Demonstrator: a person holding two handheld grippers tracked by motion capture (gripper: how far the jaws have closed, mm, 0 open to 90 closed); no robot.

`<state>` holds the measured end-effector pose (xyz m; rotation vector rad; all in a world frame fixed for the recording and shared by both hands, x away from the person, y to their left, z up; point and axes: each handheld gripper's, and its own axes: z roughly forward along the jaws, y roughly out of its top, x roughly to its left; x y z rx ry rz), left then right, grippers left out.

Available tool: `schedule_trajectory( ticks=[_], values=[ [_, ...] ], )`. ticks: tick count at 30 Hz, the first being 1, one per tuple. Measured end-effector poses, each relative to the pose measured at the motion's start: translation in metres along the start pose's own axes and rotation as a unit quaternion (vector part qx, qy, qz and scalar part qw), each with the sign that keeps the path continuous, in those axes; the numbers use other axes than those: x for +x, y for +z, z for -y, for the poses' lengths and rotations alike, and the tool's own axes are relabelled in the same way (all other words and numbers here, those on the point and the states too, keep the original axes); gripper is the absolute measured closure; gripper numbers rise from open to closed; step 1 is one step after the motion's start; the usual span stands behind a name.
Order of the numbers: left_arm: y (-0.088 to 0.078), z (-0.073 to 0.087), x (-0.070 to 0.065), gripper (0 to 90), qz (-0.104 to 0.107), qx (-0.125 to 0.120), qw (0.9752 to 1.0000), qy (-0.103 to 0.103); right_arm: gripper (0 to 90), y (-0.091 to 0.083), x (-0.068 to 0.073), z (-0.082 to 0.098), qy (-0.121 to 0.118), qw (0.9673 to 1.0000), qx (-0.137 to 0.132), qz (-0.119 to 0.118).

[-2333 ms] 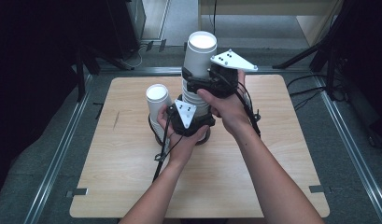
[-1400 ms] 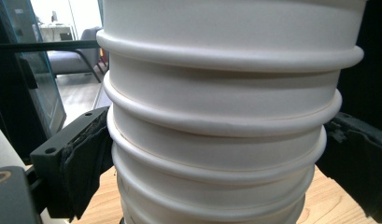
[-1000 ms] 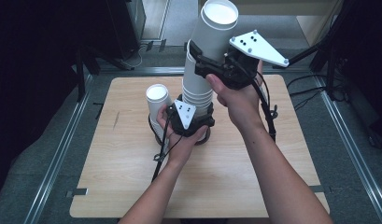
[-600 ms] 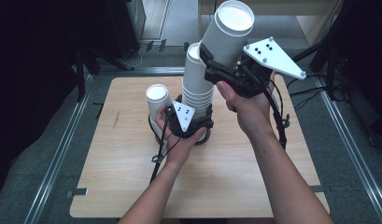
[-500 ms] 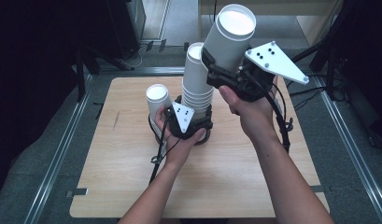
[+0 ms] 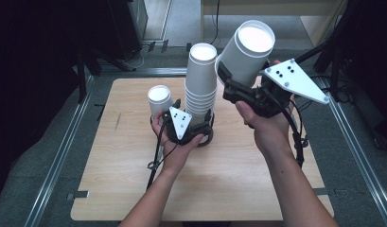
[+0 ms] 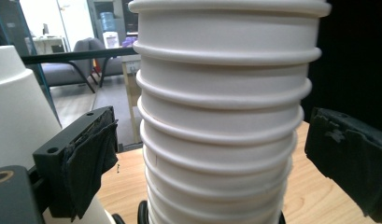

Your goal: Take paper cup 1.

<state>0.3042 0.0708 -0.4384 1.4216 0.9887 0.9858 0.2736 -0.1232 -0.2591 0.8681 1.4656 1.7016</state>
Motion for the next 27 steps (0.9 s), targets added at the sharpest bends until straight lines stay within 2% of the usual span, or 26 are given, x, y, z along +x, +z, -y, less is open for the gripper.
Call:
schedule_trajectory(
  ticks=[1,3,7,12,15,16,17,18,19,21,23,27],
  values=[
    [-0.004,0.001,-0.001,2.5,0.002,0.004,1.0000,0.002,16.8,-0.004,-0.002,0.005,-0.003,0.9999,0.003,0.010],
    [-0.009,0.002,-0.001,2.6,0.005,0.004,1.0000,0.003,16.6,-0.006,-0.005,0.010,-0.005,0.9999,0.007,0.014],
    [-0.016,0.005,-0.001,2.5,0.011,0.004,0.9999,-0.001,16.7,-0.011,-0.009,0.018,0.001,0.9999,0.008,0.014],
    [-0.028,0.009,0.001,2.6,0.017,0.007,0.9998,-0.004,16.7,-0.018,-0.014,0.033,0.007,0.9996,0.021,0.017],
    [-0.039,0.013,0.003,2.6,0.022,0.008,0.9997,-0.008,16.5,-0.024,-0.016,0.052,0.000,0.9989,0.036,0.030],
    [-0.039,0.013,0.003,2.6,0.022,0.008,0.9997,-0.008,16.5,-0.024,-0.016,0.052,0.000,0.9989,0.036,0.030],
    [-0.045,0.017,0.003,2.5,0.025,0.011,0.9996,-0.007,16.5,-0.026,-0.018,0.064,0.003,0.9984,0.045,0.033],
    [-0.045,0.017,0.003,2.5,0.025,0.011,0.9996,-0.007,16.5,-0.026,-0.018,0.064,0.003,0.9984,0.045,0.033],
    [-0.051,0.020,0.005,2.5,0.027,0.014,0.9995,-0.010,16.5,-0.029,-0.020,0.076,0.005,0.9978,0.054,0.037],
    [-0.054,0.022,0.005,2.5,0.028,0.016,0.9994,-0.011,16.5,-0.030,-0.021,0.080,0.008,0.9976,0.058,0.038],
    [-0.060,0.026,0.008,2.5,0.029,0.019,0.9993,-0.015,16.5,-0.033,-0.024,0.095,0.012,0.9966,0.069,0.042],
    [-0.067,0.031,0.011,2.5,0.029,0.027,0.9992,-0.010,16.6,-0.037,-0.026,0.109,0.013,0.9962,0.076,0.040]
  ],
)
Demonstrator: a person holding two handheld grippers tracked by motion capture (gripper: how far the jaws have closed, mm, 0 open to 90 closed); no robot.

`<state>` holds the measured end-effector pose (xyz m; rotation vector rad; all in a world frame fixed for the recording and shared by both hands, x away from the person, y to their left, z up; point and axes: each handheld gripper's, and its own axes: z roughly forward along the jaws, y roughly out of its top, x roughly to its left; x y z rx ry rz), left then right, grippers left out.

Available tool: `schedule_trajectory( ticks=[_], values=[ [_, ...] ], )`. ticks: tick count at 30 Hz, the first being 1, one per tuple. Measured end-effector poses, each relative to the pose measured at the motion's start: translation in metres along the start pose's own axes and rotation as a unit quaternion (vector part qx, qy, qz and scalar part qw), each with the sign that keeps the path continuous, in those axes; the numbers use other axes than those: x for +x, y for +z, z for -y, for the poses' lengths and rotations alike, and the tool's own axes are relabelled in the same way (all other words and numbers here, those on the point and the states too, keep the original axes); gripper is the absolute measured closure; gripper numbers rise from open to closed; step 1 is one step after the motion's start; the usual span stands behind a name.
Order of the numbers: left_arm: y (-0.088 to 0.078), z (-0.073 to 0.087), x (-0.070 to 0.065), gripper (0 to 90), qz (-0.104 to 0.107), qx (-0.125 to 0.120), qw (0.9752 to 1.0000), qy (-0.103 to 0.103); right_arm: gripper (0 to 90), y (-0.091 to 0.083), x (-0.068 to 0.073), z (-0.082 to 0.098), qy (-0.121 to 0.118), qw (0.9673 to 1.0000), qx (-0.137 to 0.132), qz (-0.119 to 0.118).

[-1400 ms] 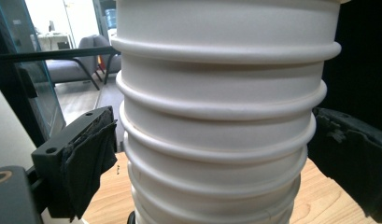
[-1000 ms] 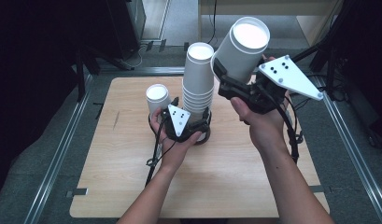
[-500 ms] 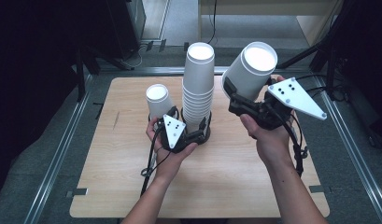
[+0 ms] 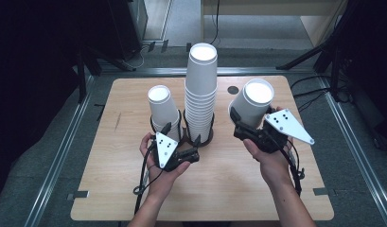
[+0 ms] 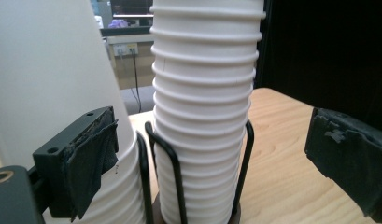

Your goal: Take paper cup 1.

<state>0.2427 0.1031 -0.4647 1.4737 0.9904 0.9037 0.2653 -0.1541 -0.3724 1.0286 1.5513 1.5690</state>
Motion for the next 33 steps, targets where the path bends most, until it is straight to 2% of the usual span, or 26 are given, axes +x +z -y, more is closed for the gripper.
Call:
schedule_trajectory(
  ticks=[4,7,10,13,15,16,17,20,23,25,30,33],
  values=[
    [-0.006,0.005,0.004,2.5,0.000,0.009,0.9999,-0.005,16.5,-0.003,-0.003,0.017,0.006,0.9999,0.011,0.003],
    [-0.008,0.005,0.006,2.5,-0.002,0.009,0.9999,-0.004,16.6,-0.004,-0.003,0.023,0.003,0.9999,0.014,0.006],
    [-0.010,0.005,0.008,2.5,-0.005,0.010,0.9999,-0.005,16.5,-0.007,-0.003,0.031,-0.006,0.9998,0.016,0.006],
    [-0.011,0.005,0.008,2.5,-0.003,0.014,0.9999,-0.009,16.4,-0.010,-0.003,0.042,-0.030,0.9992,0.023,0.015],
    [-0.014,0.004,0.008,2.4,0.010,0.019,0.9997,-0.012,16.4,-0.011,-0.003,0.045,-0.039,0.9987,0.026,0.020],
    [-0.017,0.004,0.009,2.4,0.027,0.024,0.9990,-0.025,16.4,-0.015,-0.003,0.051,-0.054,0.9978,0.029,0.024],
    [-0.017,0.004,0.009,2.4,0.027,0.024,0.9990,-0.025,16.4,-0.015,-0.003,0.051,-0.054,0.9978,0.029,0.024],
    [-0.020,0.006,0.012,2.3,0.046,0.039,0.9981,-0.017,16.4,-0.022,-0.007,0.062,-0.058,0.9973,0.033,0.029],
    [-0.022,0.007,0.015,2.0,0.054,0.046,0.9972,-0.023,16.5,-0.023,-0.009,0.068,-0.057,0.9973,0.035,0.031],
    [-0.022,0.007,0.017,2.0,0.065,0.050,0.9958,-0.040,16.5,-0.022,-0.010,0.074,-0.082,0.9951,0.044,0.033],
    [-0.025,0.005,0.019,2.0,0.083,0.050,0.9946,-0.037,16.4,-0.025,-0.009,0.081,-0.106,0.9925,0.050,0.035],
    [-0.026,0.004,0.021,2.0,0.089,0.053,0.9939,-0.039,16.4,-0.027,-0.008,0.086,-0.142,0.9878,0.047,0.044]
  ],
)
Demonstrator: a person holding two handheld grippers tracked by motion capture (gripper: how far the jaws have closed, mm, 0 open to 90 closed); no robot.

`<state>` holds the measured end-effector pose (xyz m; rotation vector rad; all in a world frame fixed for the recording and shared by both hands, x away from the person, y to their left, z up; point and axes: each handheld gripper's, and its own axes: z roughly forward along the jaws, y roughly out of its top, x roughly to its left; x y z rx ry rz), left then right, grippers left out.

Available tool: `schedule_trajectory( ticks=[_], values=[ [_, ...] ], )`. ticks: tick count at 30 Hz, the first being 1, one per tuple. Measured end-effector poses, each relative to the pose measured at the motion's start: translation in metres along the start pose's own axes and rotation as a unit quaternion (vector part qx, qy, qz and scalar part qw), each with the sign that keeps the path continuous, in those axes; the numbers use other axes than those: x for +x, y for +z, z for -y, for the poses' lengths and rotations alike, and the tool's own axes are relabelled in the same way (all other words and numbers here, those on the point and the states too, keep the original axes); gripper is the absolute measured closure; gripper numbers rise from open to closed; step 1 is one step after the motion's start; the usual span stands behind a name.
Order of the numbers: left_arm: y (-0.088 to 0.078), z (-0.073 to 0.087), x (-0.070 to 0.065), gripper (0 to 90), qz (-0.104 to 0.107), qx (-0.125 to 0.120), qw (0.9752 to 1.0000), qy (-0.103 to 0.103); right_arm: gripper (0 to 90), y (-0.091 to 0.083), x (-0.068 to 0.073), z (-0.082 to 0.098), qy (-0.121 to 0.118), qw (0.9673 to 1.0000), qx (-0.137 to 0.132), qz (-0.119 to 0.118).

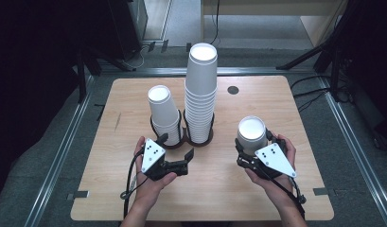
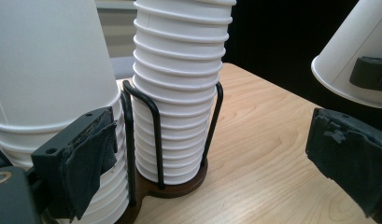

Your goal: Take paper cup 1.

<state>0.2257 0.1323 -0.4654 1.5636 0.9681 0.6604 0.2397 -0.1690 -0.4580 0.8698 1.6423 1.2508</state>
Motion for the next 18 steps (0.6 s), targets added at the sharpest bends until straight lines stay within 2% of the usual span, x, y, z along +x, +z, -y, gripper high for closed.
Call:
schedule_trajectory(
  ticks=[6,7,8,9,14,15,18],
  values=[
    [-0.002,0.000,0.000,2.0,0.020,0.013,0.9997,0.001,16.4,0.002,0.000,0.005,-0.011,0.9999,0.011,0.004],
    [-0.002,-0.001,-0.001,2.0,0.026,0.013,0.9996,0.000,16.3,0.003,0.002,0.008,-0.021,0.9996,0.015,0.005],
    [-0.002,-0.001,-0.001,2.0,0.026,0.013,0.9996,0.000,16.3,0.003,0.002,0.008,-0.021,0.9996,0.015,0.005],
    [-0.003,-0.001,-0.004,2.0,0.032,0.014,0.9994,0.003,16.2,0.003,0.005,0.010,-0.035,0.9992,0.019,0.007],
    [-0.002,-0.001,-0.009,2.0,0.041,0.018,0.9990,0.007,16.1,0.005,0.013,0.012,-0.051,0.9984,0.022,0.001],
    [-0.002,-0.002,-0.011,2.0,0.043,0.020,0.9988,0.009,16.0,0.005,0.017,0.013,-0.062,0.9978,0.022,-0.001],
    [-0.002,-0.003,-0.013,2.0,0.052,0.020,0.9984,0.008,16.0,0.005,0.021,0.014,-0.076,0.9969,0.023,-0.004]
  ],
)
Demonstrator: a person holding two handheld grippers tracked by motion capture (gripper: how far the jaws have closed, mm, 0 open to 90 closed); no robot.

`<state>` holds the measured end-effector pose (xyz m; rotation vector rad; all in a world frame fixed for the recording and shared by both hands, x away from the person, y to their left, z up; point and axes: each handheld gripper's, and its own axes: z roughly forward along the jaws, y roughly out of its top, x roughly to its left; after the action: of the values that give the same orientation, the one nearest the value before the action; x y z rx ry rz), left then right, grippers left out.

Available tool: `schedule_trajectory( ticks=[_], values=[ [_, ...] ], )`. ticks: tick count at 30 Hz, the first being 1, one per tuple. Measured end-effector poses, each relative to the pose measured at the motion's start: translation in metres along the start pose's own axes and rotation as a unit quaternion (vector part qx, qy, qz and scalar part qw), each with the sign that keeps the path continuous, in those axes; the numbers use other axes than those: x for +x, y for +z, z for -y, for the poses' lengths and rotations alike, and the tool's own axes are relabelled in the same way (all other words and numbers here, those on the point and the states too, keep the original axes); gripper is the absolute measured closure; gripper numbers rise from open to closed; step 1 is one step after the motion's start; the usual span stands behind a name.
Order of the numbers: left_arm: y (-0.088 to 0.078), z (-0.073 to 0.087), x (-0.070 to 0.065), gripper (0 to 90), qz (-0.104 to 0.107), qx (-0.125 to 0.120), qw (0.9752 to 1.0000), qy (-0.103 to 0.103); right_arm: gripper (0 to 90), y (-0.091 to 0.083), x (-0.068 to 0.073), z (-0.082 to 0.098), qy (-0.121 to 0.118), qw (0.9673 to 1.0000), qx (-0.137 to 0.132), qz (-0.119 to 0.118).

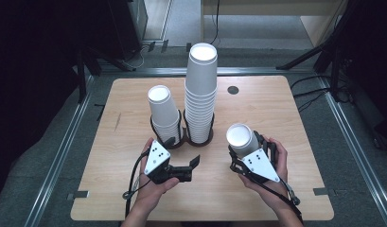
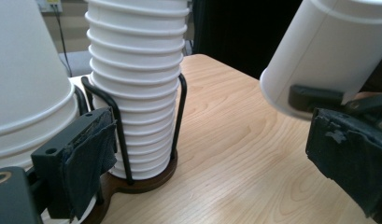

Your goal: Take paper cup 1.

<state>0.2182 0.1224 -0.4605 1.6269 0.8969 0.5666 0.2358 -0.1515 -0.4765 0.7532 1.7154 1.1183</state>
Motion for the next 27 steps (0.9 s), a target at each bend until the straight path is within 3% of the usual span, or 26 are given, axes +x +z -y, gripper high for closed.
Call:
schedule_trajectory(
  ticks=[13,19,27],
  values=[
    [0.002,-0.001,-0.008,2.1,0.032,0.011,0.9994,0.011,15.8,0.001,0.015,0.004,-0.074,0.9973,-0.004,0.006],
    [0.003,0.000,-0.010,2.0,0.049,0.018,0.9985,0.014,15.8,0.003,0.024,0.008,-0.127,0.9919,-0.007,0.006],
    [0.003,0.000,-0.015,2.1,0.070,0.025,0.9970,0.018,15.8,0.002,0.037,0.011,-0.173,0.9847,-0.013,0.010]
  ],
)
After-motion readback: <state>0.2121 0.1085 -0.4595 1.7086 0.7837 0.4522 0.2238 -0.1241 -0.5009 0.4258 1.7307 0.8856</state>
